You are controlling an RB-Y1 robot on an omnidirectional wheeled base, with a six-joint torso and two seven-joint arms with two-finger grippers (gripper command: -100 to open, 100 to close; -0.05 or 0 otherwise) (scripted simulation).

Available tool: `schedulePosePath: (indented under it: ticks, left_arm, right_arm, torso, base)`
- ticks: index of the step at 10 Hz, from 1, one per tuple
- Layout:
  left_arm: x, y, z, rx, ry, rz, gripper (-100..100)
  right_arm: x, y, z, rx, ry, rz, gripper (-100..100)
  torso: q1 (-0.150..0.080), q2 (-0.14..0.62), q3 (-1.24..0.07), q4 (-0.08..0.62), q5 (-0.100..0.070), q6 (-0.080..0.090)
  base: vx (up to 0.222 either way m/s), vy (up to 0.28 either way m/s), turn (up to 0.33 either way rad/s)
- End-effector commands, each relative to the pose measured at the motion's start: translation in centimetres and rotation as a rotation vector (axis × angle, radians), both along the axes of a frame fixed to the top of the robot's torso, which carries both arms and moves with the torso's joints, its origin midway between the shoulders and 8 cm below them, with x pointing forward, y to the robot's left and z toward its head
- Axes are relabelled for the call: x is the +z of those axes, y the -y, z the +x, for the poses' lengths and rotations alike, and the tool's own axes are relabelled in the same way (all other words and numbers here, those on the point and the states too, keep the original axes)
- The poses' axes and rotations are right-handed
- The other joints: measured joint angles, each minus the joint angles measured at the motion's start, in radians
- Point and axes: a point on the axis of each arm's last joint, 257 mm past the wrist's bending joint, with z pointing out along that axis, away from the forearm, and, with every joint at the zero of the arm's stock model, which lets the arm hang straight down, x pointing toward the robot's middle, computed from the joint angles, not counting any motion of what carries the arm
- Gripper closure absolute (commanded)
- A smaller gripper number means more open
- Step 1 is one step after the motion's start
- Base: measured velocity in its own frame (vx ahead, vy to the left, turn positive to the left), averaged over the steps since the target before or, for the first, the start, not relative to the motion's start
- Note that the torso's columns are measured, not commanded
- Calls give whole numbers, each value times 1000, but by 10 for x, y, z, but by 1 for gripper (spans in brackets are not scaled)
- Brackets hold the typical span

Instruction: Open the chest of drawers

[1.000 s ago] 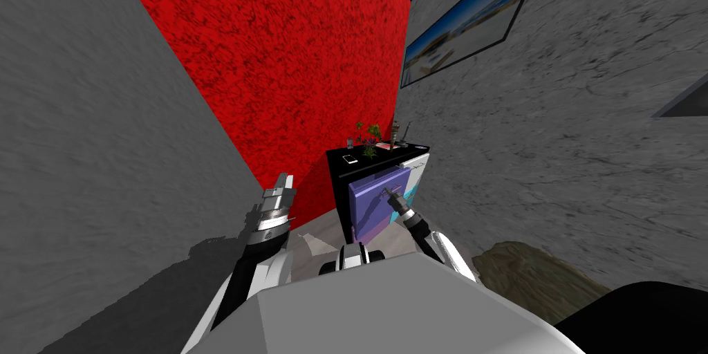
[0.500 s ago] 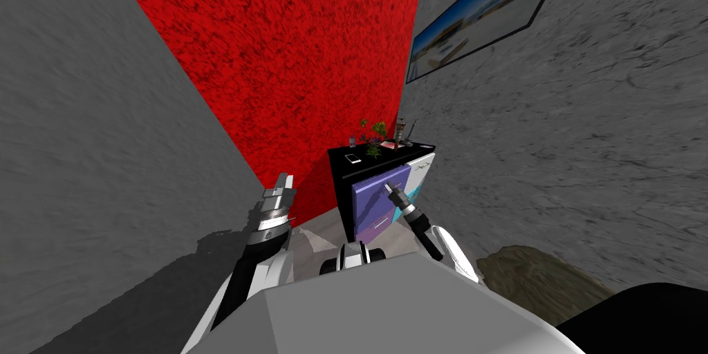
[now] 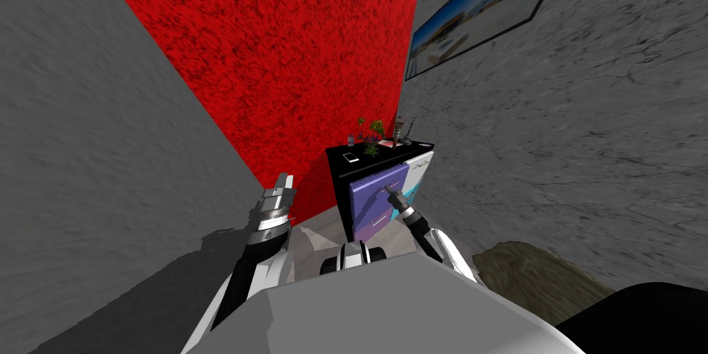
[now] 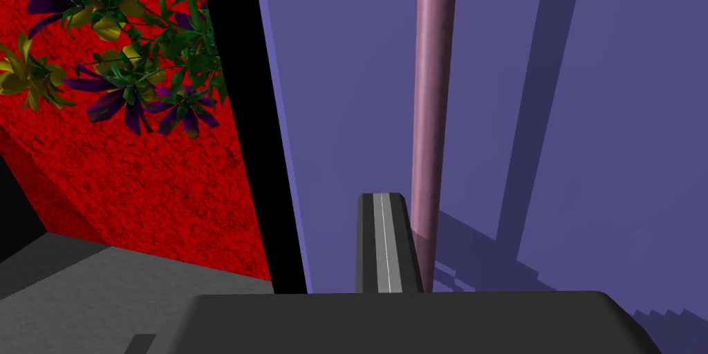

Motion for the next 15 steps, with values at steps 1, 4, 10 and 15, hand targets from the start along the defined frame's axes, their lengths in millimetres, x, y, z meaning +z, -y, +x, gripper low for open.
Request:
schedulePosePath:
  ticks: [1,4,10,15]
  left_arm:
    - [0,0,0,0,0,0,0]
    - [0,0,0,0,0,0,0]
    - [0,0,0,0,0,0,0]
    - [0,0,0,0,0,0,0]
  right_arm:
    - [-1,9,-1,23,-12,-71,-100]
    - [-1,19,-2,43,-27,-140,-100]
    - [-7,29,-3,16,-81,-119,-100]
    - [-2,41,0,-27,-96,-92,-100]
  torso:
    - [1,-2,-2,0,1,0]
    - [-5,-7,-3,-7,-5,0]
    - [6,-5,-1,-9,-5,-7]
    - [8,-4,-1,-7,-3,-7]
  base:
    - [-7,8,5]
    - [-3,13,4]
    - [-28,43,18]
    - [-36,50,22]
